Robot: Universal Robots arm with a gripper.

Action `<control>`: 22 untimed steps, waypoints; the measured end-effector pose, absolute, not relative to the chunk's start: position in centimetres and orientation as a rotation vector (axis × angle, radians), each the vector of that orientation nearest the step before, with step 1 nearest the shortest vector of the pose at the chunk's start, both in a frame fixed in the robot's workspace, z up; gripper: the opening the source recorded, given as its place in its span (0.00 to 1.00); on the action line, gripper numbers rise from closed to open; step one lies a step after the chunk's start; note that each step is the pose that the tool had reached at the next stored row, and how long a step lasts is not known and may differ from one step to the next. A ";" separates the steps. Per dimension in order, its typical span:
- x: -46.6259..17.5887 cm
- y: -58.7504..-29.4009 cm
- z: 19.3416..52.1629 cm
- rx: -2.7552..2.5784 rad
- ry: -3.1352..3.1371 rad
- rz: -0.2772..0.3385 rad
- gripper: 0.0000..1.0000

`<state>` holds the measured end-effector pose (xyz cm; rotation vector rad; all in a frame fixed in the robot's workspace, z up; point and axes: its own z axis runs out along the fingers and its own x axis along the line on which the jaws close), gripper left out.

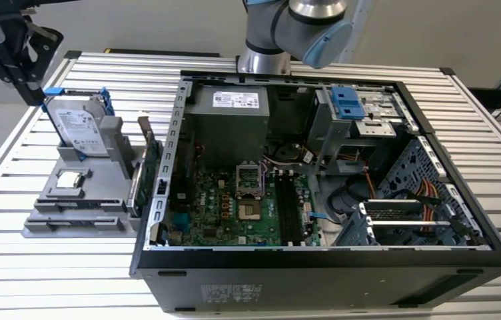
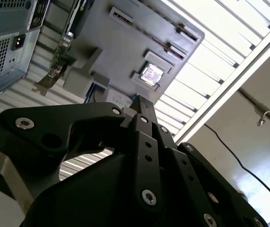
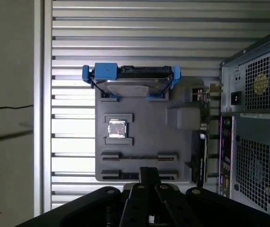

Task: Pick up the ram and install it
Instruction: 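Reach for the ram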

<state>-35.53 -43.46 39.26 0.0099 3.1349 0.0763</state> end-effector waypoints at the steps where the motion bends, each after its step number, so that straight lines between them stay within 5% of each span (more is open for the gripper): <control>1: -35.5 -43.5 39.3 0.010 3.135 0.076 0.00; 22: -35.5 -44.9 39.3 0.010 3.138 0.076 0.00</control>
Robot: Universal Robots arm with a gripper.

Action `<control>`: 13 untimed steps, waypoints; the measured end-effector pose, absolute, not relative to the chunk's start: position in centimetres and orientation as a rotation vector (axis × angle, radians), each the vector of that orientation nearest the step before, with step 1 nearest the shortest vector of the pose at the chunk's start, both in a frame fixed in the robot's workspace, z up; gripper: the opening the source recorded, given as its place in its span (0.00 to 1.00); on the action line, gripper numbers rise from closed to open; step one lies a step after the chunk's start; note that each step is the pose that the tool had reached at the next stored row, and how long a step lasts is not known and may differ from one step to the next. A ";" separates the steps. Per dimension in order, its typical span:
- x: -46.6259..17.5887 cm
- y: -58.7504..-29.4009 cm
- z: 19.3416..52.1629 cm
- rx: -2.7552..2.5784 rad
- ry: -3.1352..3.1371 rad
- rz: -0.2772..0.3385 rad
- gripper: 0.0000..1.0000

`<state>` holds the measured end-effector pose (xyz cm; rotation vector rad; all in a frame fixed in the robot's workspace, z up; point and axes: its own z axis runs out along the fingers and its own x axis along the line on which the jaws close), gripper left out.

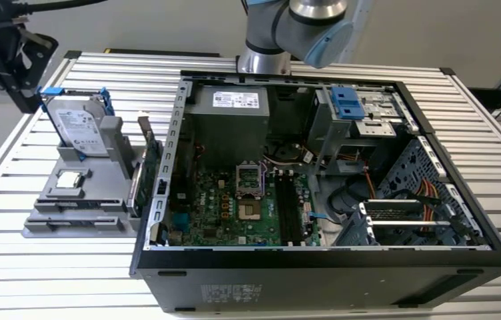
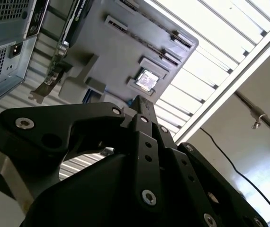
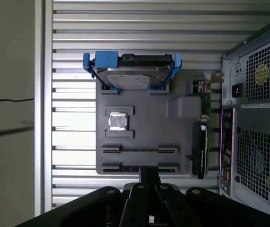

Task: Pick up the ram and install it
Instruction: 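Reach for the ram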

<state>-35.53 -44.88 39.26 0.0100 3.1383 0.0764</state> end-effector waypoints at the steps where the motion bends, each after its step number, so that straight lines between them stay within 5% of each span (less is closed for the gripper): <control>1: -35.5 -44.9 39.3 0.010 3.138 0.076 0.00; 13: -35.5 -45.7 39.3 0.010 3.140 0.076 0.00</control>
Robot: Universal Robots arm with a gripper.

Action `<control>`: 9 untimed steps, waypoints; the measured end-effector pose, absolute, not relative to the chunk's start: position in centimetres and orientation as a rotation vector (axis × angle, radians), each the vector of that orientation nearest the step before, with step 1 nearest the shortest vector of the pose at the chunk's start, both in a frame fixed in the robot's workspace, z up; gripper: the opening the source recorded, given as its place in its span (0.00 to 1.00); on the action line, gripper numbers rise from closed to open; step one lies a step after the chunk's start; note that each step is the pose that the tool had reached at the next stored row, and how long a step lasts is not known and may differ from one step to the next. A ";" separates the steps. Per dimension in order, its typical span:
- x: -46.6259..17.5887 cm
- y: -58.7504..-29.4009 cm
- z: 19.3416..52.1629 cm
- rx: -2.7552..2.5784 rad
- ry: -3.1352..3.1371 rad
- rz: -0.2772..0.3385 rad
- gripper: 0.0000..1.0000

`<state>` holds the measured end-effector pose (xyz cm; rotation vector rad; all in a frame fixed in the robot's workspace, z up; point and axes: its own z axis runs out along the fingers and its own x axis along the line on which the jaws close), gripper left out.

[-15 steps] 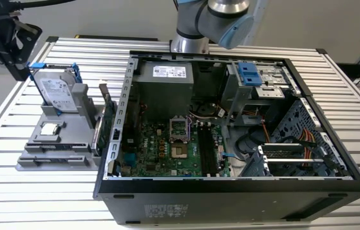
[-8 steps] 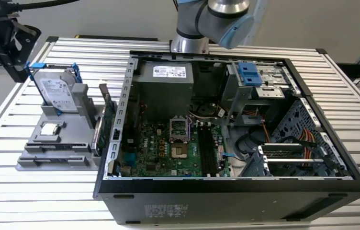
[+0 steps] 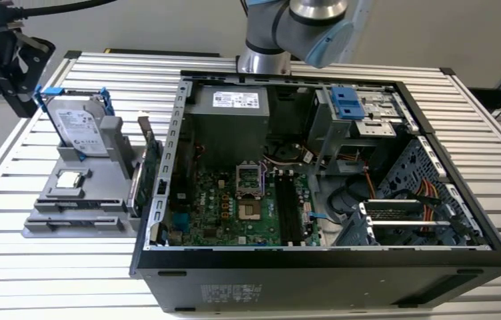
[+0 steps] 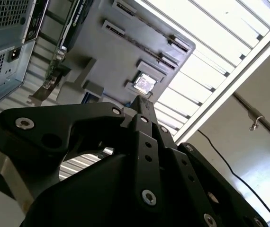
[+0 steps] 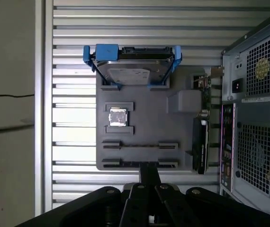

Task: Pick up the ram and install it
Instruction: 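Reach for the ram, then pick up the ram and move it above insertion slot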

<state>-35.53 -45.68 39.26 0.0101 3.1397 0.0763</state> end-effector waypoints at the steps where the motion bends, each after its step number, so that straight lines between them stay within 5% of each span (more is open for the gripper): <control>1: -35.5 -45.7 39.3 0.010 3.140 0.076 0.00; 9: -35.5 -46.2 39.3 0.010 3.141 0.076 0.00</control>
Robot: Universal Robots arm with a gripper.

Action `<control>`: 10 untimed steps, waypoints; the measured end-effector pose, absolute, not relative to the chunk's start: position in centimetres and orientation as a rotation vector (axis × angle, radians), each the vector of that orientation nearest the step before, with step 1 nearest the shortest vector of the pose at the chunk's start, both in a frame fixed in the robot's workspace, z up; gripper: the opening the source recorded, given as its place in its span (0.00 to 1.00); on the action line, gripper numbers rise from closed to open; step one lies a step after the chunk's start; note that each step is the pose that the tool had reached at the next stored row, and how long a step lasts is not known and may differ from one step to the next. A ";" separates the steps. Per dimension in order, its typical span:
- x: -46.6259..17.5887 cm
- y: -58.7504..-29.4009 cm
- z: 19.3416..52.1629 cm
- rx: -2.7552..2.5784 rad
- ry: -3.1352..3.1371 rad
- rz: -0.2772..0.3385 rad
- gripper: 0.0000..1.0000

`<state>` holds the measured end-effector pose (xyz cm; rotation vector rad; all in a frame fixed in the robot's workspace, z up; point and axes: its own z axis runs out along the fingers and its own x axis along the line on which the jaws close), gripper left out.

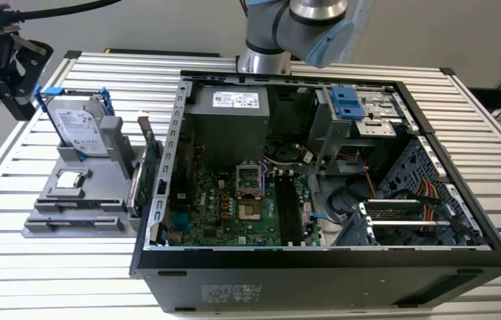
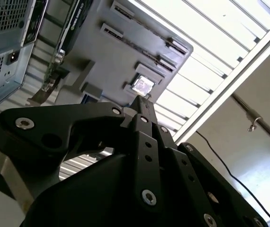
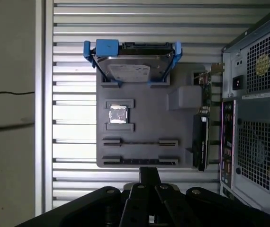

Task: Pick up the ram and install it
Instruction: 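Pick up the ram and move it above insertion slot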

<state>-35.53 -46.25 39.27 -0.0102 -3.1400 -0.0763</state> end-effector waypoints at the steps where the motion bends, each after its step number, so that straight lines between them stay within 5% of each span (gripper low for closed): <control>1: -35.5 -46.3 39.3 -0.010 -3.140 -0.076 0.00; 10: -35.5 -46.9 39.3 -0.010 -3.138 -0.076 0.00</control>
